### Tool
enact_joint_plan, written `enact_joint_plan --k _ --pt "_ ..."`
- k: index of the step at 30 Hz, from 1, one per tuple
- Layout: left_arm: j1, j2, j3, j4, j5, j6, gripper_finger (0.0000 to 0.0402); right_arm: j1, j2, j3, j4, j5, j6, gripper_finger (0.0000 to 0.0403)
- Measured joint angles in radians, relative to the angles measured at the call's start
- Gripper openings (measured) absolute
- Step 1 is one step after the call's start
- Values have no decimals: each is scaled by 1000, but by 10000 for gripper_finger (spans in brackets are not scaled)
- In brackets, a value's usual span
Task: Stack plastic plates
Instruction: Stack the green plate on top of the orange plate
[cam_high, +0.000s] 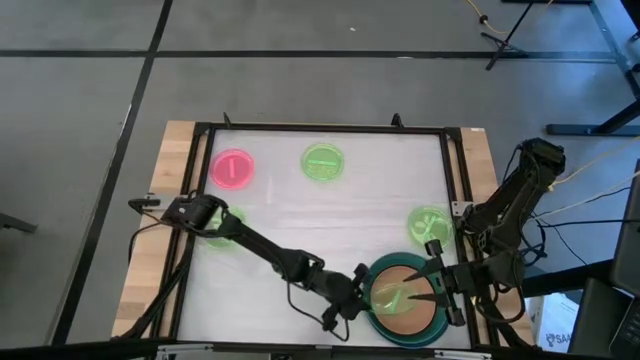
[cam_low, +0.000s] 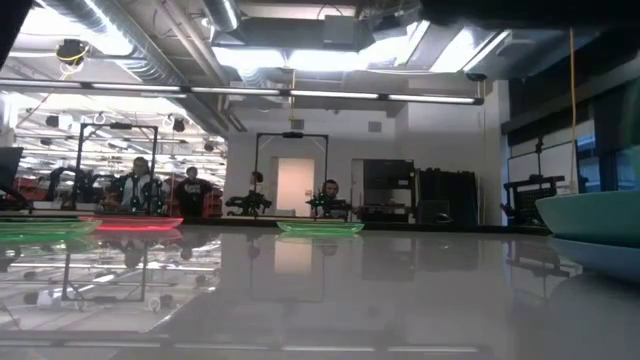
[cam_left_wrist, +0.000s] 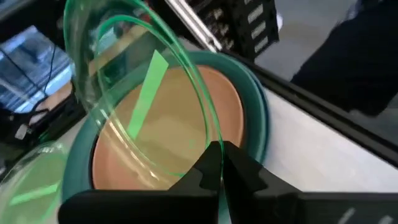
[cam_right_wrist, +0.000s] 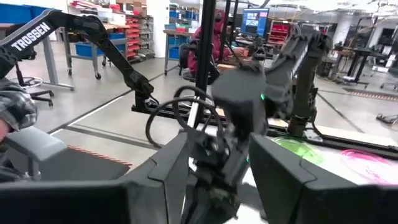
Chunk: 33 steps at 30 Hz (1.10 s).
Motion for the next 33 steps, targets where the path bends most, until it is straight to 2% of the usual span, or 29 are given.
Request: enact_joint_plan --k 2,6,26,33 --pt "12 19 0 33 27 -1 2 0 0 0 -2 0 -11 161" --pt "24 46 0 71 20 -1 2 0 0 0 -7 0 -36 161" --pt "28 48 1 61 21 -66 4 -1 0 0 2 3 -85 161" --pt "28 48 1 68 20 -133 64 -1 0 0 -11 2 -84 161"
